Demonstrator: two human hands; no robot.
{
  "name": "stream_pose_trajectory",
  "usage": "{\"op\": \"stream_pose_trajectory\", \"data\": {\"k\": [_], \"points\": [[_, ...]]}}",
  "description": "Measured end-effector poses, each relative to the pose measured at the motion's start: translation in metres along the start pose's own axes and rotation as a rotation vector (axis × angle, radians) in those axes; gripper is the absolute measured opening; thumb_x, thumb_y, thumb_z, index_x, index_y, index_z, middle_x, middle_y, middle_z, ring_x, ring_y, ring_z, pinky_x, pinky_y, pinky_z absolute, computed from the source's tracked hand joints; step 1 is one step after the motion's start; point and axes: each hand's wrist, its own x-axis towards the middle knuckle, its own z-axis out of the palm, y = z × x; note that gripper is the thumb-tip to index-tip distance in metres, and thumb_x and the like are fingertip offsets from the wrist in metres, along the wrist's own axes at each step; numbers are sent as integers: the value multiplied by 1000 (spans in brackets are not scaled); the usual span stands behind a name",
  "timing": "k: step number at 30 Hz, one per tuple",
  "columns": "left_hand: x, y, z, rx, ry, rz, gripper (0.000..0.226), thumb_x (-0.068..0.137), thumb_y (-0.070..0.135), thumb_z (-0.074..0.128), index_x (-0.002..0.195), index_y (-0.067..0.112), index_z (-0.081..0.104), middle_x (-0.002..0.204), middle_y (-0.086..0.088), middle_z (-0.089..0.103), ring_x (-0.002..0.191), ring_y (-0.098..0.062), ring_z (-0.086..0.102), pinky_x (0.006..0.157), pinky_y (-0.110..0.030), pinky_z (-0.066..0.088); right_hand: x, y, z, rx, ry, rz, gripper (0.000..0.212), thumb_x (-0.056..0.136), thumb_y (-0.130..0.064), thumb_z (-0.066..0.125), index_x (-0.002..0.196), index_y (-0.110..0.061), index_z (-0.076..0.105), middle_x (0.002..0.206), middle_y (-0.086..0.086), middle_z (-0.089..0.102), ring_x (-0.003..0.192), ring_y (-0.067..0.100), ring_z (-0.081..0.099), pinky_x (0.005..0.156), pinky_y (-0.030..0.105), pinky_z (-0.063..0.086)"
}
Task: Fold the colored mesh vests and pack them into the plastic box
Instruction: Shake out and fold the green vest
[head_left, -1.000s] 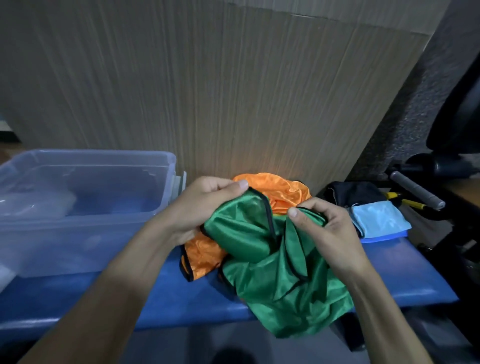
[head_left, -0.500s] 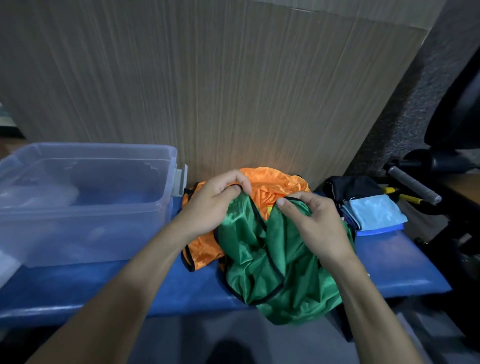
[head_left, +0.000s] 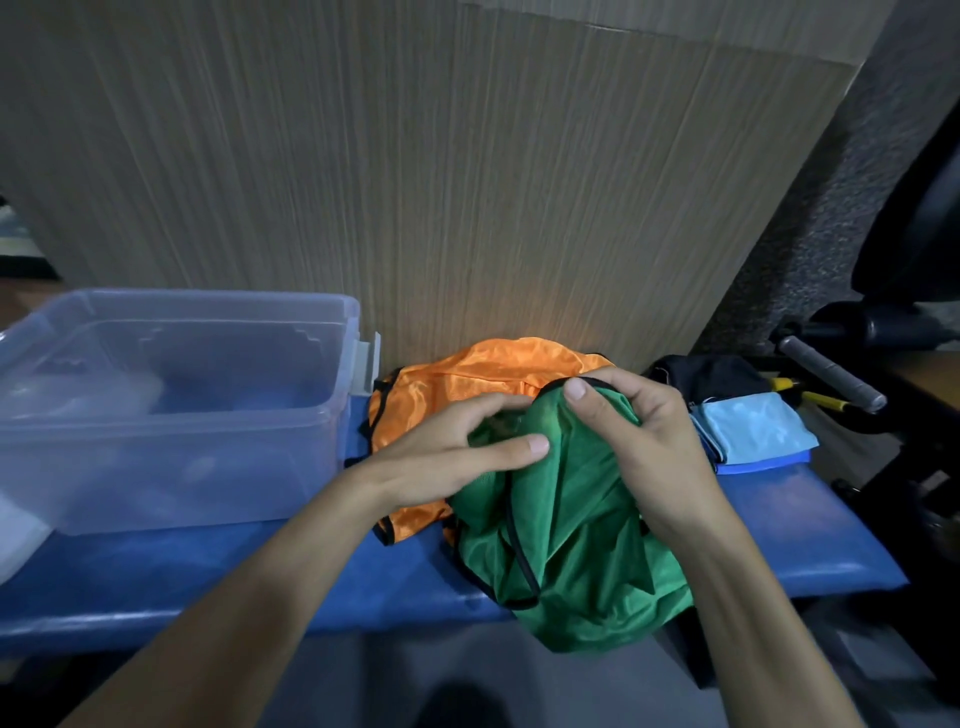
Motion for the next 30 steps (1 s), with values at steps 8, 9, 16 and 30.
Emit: {"op": "stream_pose_trajectory", "data": {"k": [8,9,16,30], "points": [[-6,6,-9,-116,203,148,18,85,26,78,83,13,67,79,6,69,73,-8,64,67,-23,48,-8,4,-13,-108,37,71,28,97,-30,65,88,-4,72,85,21,71,77,24,68,74,43,54],[-7,7,-10,-103,215,171,17,83,25,79,80,15,65,77,10,68,72,-6,63,67,-19,48,-10,5,-16,-145,21,93,28,98,-32,65,89,-6,73,87,21,73,78,24,70,75,45,55],[-16,14,-10,101,150,297,15,86,13,80,82,17,66,74,19,65,69,3,59,69,-10,42,-16,12,-10,-350,-202,81,27,89,-40,72,113,-28,71,93,-2,71,97,12,68,90,32,51],[-20,11,-8,179,196,261,19,108,16,48,120,25,58,104,17,63,95,-6,60,87,-28,46,-18,14,11,-619,-31,-353,5,93,-26,74,96,-21,75,109,-11,67,108,11,64,94,34,50]]}}
